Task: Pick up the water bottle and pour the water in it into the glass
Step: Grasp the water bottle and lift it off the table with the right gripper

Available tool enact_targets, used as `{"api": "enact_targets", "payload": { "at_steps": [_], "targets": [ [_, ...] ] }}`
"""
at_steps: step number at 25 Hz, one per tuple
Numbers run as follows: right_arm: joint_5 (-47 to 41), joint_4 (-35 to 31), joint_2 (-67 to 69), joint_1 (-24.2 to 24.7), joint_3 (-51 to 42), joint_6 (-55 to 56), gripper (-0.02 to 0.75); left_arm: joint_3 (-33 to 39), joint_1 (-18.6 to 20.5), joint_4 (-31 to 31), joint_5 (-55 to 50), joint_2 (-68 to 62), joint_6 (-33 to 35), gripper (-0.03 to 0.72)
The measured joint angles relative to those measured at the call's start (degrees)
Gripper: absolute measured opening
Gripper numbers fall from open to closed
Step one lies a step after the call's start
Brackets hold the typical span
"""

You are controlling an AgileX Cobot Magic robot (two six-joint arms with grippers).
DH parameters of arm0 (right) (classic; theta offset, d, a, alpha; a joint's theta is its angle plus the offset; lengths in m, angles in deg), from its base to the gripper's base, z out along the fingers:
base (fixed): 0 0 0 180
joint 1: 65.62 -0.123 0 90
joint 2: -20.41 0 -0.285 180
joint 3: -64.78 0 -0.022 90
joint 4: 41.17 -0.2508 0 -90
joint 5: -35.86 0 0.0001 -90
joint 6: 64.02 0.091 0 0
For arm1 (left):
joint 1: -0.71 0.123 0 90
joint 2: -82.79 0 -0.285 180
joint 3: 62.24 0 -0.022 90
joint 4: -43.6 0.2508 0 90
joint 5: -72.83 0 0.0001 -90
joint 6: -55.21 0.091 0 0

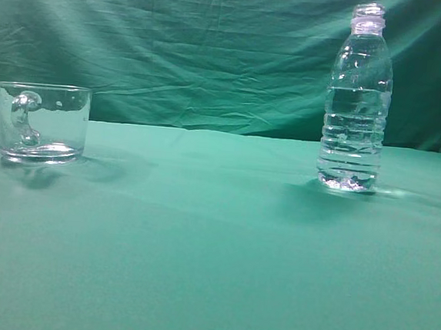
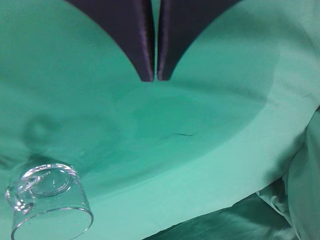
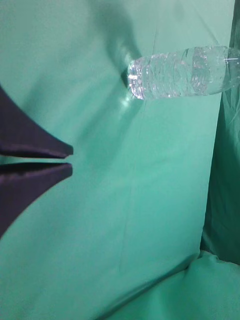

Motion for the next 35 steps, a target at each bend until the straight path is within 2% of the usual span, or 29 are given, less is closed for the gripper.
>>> {"api": "enact_targets", "payload": {
  "at_steps": [24,26,29,35],
  "targets": [
    [0.00,0.00,0.00,0.00,0.00,-0.29,0.000,0.00,0.00,0.00,0.00,0.00,0.00,0.000],
    [0.65,1.46,0.00,0.00,0.00,-1.74,0.000,0.00,0.00,0.00,0.00,0.00,0.00,0.000],
    [6.70,1.01,0.00,0.00,-0.34,-1.71,0.000,0.00,0.00,0.00,0.00,0.00,0.00,0.000],
    [30.43,-5.82,0.00,0.00,-0.34,5.27,0.000,0.00,0.00,0.00,0.00,0.00,0.00,0.000]
  ]
}}
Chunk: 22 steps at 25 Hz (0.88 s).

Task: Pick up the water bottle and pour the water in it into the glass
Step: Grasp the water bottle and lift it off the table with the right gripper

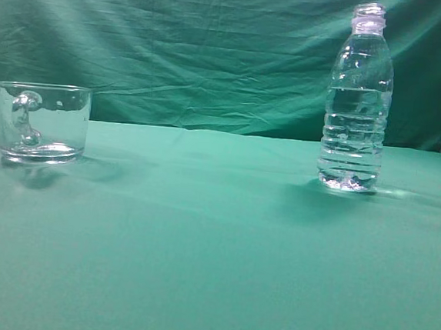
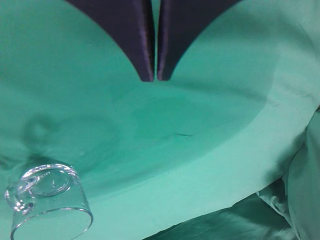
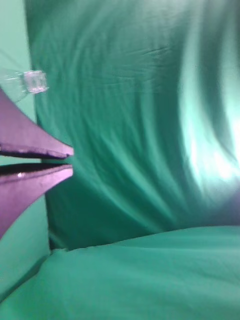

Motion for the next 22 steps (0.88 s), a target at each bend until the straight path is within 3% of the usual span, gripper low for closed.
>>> {"api": "enact_targets", "payload": {
  "at_steps": [2,5,10,14,22],
  "targets": [
    [5.06,-1.87,0.00,0.00,0.00,2.49,0.000,0.00,0.00,0.00,0.00,0.00,0.00,0.000],
    [5.20,-2.80,0.00,0.00,0.00,4.80,0.000,0.00,0.00,0.00,0.00,0.00,0.00,0.000],
    [-9.06,-2.84,1.73,0.00,6.64,7.12,0.000,0.00,0.00,0.00,0.00,0.00,0.00,0.000],
    [-11.87,-2.37,9.97,0.00,12.18,4.78,0.000,0.00,0.00,0.00,0.00,0.00,0.00,0.000],
    [-3.02,-2.26,29.88,0.00,15.30,2.47,0.000,0.00,0.00,0.00,0.00,0.00,0.00,0.000]
  ]
}}
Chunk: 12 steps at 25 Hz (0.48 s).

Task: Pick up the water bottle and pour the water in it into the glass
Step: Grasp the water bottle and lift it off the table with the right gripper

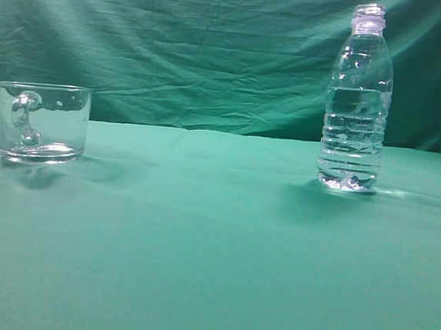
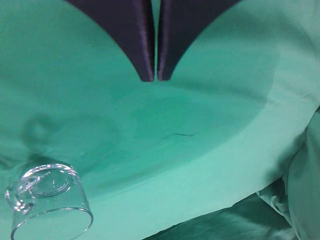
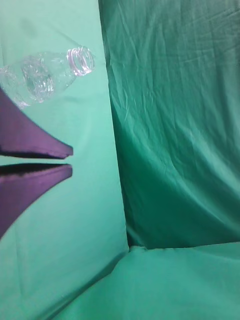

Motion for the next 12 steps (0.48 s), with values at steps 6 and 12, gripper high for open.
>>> {"api": "enact_targets", "payload": {
  "at_steps": [6,12],
  "targets": [
    [7.30,0.65,14.10,-3.47,1.54,0.00,0.000,0.00,0.00,0.00,0.00,0.00,0.00,0.000],
    [20.98,12.22,28.58,-10.70,2.76,0.00,0.000,0.00,0.00,0.00,0.00,0.00,0.00,0.000]
  ]
}}
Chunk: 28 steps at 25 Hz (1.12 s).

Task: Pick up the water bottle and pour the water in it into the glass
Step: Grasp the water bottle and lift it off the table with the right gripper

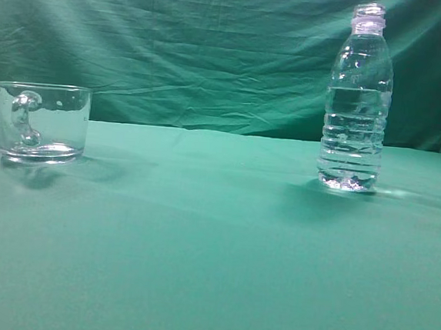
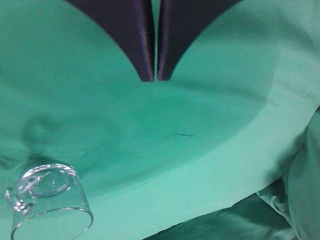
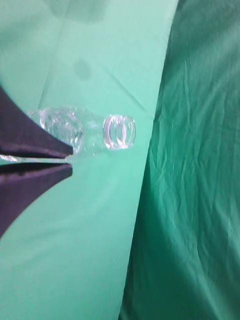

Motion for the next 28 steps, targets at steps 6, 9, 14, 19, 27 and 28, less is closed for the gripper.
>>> {"api": "enact_targets", "payload": {
  "at_steps": [6,9,14,19,27,28],
  "targets": [
    [8.05,0.88,13.07,-3.40,2.95,0.42,0.000,0.00,0.00,0.00,0.00,0.00,0.00,0.000],
    [10.51,0.88,18.13,-3.37,4.10,0.53,0.103,0.00,0.00,0.00,0.00,0.00,0.00,0.000],
    [12.26,0.88,23.27,-3.37,4.43,1.13,0.465,0.00,0.00,0.00,0.00,0.00,0.00,0.000],
    [13.33,0.88,28.49,-3.37,5.43,2.90,0.644,0.00,0.00,0.00,0.00,0.00,0.00,0.000],
    [19.03,0.88,41.18,-3.37,11.44,5.95,0.644,0.00,0.00,0.00,0.00,0.00,0.00,0.000],
    [19.80,0.88,42.82,-3.37,12.15,6.62,0.644,0.00,0.00,0.00,0.00,0.00,0.00,0.000]
  ]
}}
